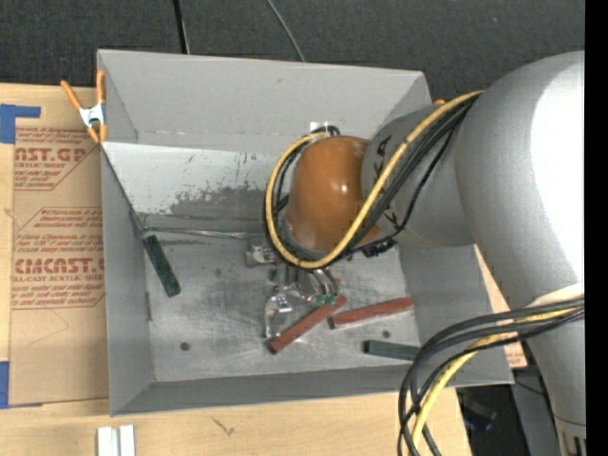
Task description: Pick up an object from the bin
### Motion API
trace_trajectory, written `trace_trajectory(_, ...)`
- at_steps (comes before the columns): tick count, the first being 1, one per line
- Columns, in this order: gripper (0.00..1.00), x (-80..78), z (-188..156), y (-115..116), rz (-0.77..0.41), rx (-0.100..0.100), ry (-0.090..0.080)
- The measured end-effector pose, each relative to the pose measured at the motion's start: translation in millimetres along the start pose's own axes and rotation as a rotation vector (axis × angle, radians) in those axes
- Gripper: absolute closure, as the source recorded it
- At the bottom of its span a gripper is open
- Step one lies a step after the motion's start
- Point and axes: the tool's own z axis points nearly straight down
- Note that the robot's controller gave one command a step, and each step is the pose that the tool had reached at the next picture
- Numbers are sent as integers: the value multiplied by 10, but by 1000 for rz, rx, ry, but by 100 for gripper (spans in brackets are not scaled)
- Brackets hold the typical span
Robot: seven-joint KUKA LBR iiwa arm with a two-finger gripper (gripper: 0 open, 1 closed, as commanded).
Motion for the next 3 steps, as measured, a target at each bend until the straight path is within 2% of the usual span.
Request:
trace_trajectory(1, 0, 1, 0, -1, 0, 0, 0)
trace_trajectory(2, 0, 193, 1, -227, 73, -2, 1)
trace_trajectory(3, 0, 627, -241, -373, 72, 1, -5)
